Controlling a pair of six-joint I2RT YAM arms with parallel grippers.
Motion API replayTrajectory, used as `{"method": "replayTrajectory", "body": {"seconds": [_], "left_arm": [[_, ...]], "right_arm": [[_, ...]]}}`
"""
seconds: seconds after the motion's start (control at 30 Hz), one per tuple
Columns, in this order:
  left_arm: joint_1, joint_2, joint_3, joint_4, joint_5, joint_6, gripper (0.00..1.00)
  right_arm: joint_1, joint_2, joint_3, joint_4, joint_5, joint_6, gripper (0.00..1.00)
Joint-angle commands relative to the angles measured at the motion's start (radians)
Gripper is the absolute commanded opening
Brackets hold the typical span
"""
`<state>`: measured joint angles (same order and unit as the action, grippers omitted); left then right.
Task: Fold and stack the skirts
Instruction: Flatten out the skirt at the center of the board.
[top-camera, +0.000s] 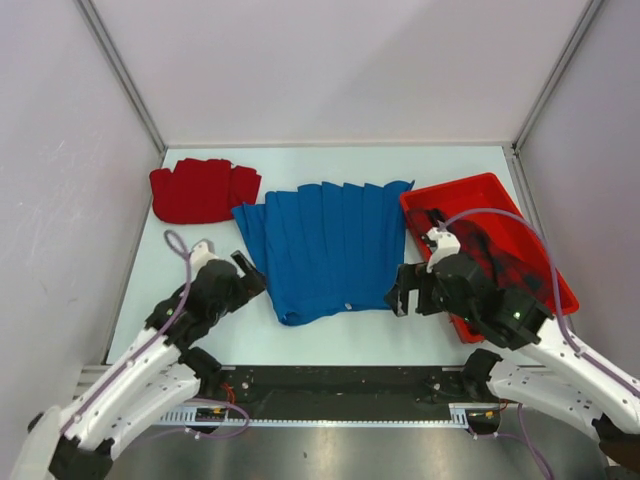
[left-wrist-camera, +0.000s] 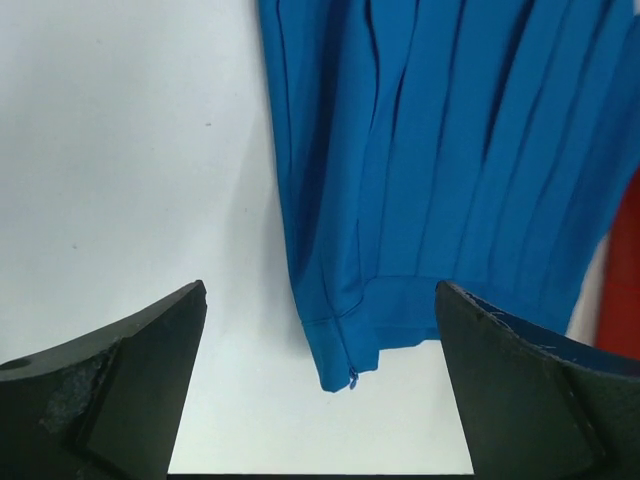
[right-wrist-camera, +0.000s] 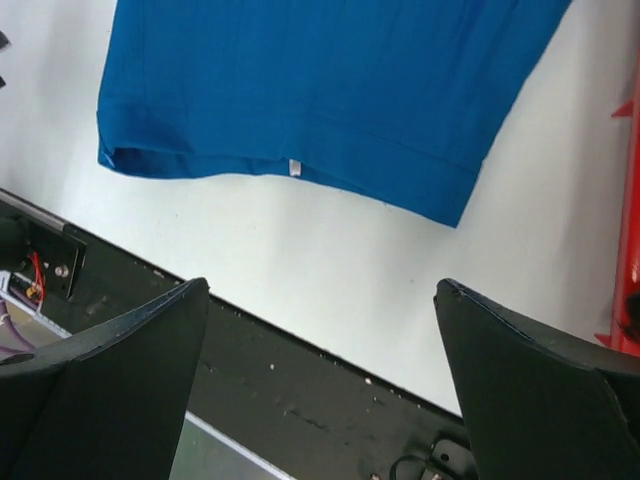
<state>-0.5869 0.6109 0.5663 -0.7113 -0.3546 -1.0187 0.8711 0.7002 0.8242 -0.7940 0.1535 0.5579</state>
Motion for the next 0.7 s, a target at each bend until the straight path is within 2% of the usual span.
{"method": "replayTrajectory", "body": {"seconds": [0.0,0.1,0.13,0.23,0.4,0.53,0.67], "left_arm": [[-0.004,0.235,0.102,0.029,0.063,0.083,1.00],[-0.004,0.345,0.110,0.012,0.083,0.092,1.00],[-0.004,0.355,0.098,0.056,0.101,0.106,1.00],[-0.004,0.339,0.017,0.142,0.230,0.126,1.00],[-0.004,0.202,-0.132,0.227,0.382,0.114,0.98],[-0.004,0.075,-0.213,0.225,0.416,0.097,0.88],[-0.007,-0.022,-0.238,0.194,0.440,0.118,0.84]], "right_arm": [[0.000,0.122,0.003,0.159,0.049,-0.010,1.00],[-0.012,0.231,0.004,0.197,0.116,0.020,1.00],[-0.015,0.254,0.003,0.211,0.130,0.067,1.00],[-0.017,0.350,0.003,0.234,0.129,0.057,1.00],[-0.021,0.464,0.000,0.214,0.172,0.096,1.00],[-0.040,0.519,-0.014,0.210,0.175,0.102,1.00],[-0.101,0.532,-0.043,0.237,0.123,0.119,1.00]]}}
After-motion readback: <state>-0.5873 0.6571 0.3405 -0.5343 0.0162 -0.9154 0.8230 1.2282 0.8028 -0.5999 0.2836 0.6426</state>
